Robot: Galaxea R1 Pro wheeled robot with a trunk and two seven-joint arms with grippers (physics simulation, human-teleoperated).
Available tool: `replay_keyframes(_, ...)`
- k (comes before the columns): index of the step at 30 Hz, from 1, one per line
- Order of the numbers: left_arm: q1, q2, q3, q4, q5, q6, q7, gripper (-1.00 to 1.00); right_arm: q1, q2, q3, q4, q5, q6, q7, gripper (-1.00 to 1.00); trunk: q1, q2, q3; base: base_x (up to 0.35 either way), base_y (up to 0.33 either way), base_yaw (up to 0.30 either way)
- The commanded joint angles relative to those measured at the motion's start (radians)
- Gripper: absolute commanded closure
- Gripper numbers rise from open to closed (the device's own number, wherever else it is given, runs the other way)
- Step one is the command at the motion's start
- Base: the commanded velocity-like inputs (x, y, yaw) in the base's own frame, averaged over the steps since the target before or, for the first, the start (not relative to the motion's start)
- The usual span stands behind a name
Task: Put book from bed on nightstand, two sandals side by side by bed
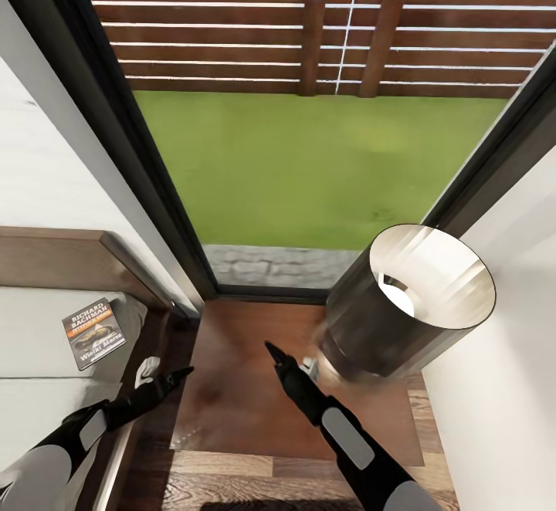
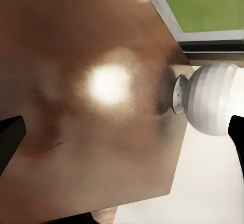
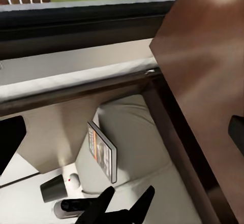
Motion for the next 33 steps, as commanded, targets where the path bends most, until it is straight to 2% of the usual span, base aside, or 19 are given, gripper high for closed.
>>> replay_keyframes(1, 0.0, 0.0, -0.003, 0.0, 0.01, 0.01, -0.002, -1.0, -0.001, 0.0, 0.003, -0.008, -0.01, 0.003, 0.003, -1.0, 0.0, 0.0, -0.001, 0.0, 0.0, 0.0)
replay_keyframes(8, -0.001, 0.0, -0.003, 0.0, 0.01, 0.01, -0.001, -1.0, -0.001, 0.0, 0.014, -0.048, -0.01, 0.005, 0.004, -1.0, 0.0, 0.0, -0.001, 0.0, 0.0, 0.0)
replay_keyframes(33, 0.0, 0.0, -0.003, 0.0, 0.01, 0.01, -0.001, -1.0, 0.001, 0.001, 0.016, -0.052, -0.009, 0.006, 0.004, -1.0, 0.0, 0.0, -0.001, 0.0, 0.0, 0.0)
